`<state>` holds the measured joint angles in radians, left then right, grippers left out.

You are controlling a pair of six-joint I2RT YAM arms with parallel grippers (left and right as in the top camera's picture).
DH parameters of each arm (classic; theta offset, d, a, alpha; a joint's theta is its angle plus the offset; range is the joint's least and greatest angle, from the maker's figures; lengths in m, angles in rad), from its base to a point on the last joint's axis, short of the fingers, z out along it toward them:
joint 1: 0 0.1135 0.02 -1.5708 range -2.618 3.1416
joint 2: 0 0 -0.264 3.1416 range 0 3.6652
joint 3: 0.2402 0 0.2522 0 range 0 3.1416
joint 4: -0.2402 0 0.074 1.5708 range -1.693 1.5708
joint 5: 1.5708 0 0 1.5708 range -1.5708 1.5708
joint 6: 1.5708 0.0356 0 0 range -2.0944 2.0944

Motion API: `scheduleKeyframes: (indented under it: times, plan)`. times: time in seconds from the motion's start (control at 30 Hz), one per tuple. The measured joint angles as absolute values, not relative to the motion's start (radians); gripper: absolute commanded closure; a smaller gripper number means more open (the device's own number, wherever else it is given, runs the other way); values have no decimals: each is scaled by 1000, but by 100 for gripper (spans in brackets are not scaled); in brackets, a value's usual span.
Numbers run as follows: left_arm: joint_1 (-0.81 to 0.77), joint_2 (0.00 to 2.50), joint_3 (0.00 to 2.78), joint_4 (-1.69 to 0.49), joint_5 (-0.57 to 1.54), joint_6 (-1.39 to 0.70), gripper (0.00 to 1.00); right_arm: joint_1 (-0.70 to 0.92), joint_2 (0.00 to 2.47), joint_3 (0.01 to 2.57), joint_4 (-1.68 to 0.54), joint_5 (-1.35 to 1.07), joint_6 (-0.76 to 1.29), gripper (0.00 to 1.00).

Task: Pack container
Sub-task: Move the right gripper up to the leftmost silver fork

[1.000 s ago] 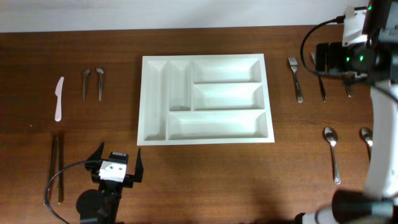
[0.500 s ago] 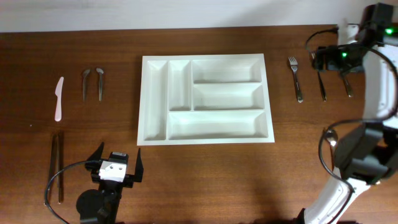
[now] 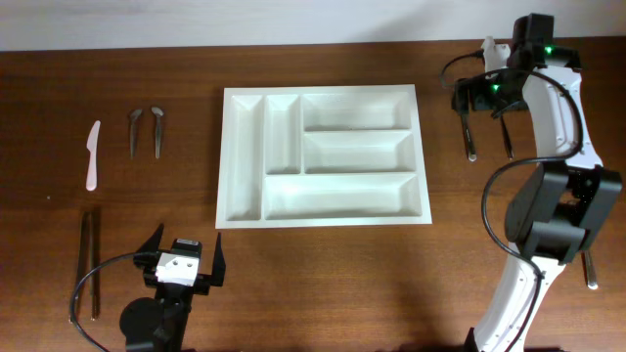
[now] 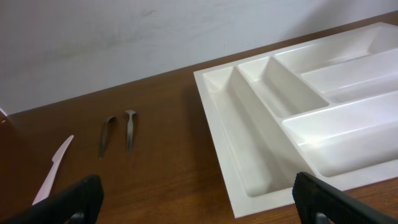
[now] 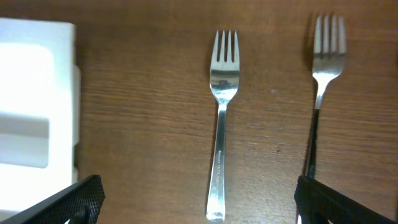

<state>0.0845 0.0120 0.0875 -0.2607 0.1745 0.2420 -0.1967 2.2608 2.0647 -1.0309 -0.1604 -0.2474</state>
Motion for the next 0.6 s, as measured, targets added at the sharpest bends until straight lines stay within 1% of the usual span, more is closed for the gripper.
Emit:
scheduleKeyframes:
  times: [0.6]
  plan:
    - [84, 12, 88, -261, 175, 242, 1, -198, 2397, 2065, -993, -140, -294, 1]
